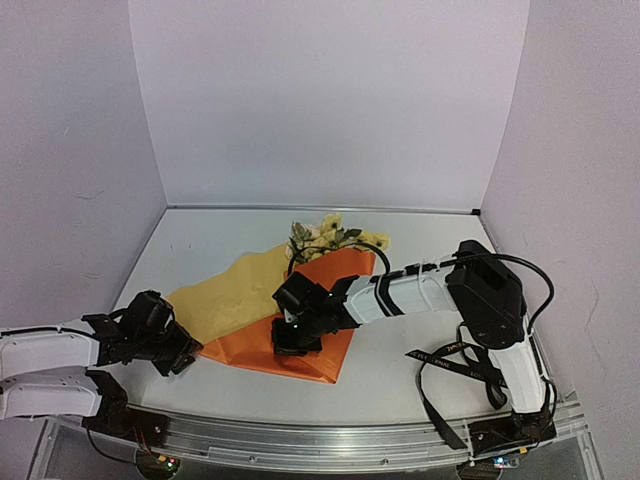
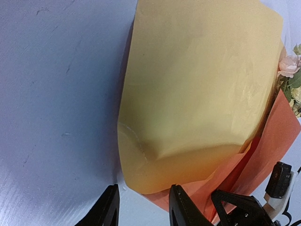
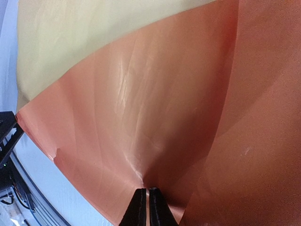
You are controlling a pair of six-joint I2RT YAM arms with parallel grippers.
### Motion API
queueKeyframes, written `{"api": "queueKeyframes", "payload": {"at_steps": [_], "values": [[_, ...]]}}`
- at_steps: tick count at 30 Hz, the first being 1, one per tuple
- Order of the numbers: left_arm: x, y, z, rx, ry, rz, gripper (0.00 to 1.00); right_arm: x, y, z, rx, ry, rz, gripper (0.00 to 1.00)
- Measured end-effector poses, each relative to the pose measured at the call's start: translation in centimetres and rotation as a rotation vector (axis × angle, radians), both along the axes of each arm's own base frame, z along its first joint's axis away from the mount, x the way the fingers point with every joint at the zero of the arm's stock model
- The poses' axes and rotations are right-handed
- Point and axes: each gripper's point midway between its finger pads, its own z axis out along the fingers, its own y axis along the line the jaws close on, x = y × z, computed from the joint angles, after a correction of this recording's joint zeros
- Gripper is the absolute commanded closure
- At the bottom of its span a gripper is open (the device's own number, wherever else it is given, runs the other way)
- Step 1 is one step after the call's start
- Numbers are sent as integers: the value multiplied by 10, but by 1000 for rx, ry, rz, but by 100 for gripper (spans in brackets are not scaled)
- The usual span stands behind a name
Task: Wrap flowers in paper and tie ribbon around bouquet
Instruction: Pick up the two-thirds-folded wrapping paper from the center of the board.
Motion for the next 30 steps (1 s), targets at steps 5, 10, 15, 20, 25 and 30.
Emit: {"api": "queueKeyframes", "payload": {"at_steps": [5, 10, 15, 20, 25, 30], "values": [[5, -3, -6, 4, 0, 0, 75, 0, 0, 0, 1, -1, 0, 93], [11, -3, -8, 19, -17, 3, 96, 1, 0, 0, 4, -2, 0, 94], [14, -1, -7, 52, -50, -29, 100, 2, 1, 0, 10, -4, -1, 94], [31, -11, 28, 66, -179, -107, 100, 2, 1, 0, 13, -4, -1, 94], [50, -33, 88, 36, -379, -225, 100, 3, 2, 0, 17, -6, -2, 94], [48, -55, 110, 20, -484, -381, 100, 4, 3, 0, 20, -5, -5, 93]]}}
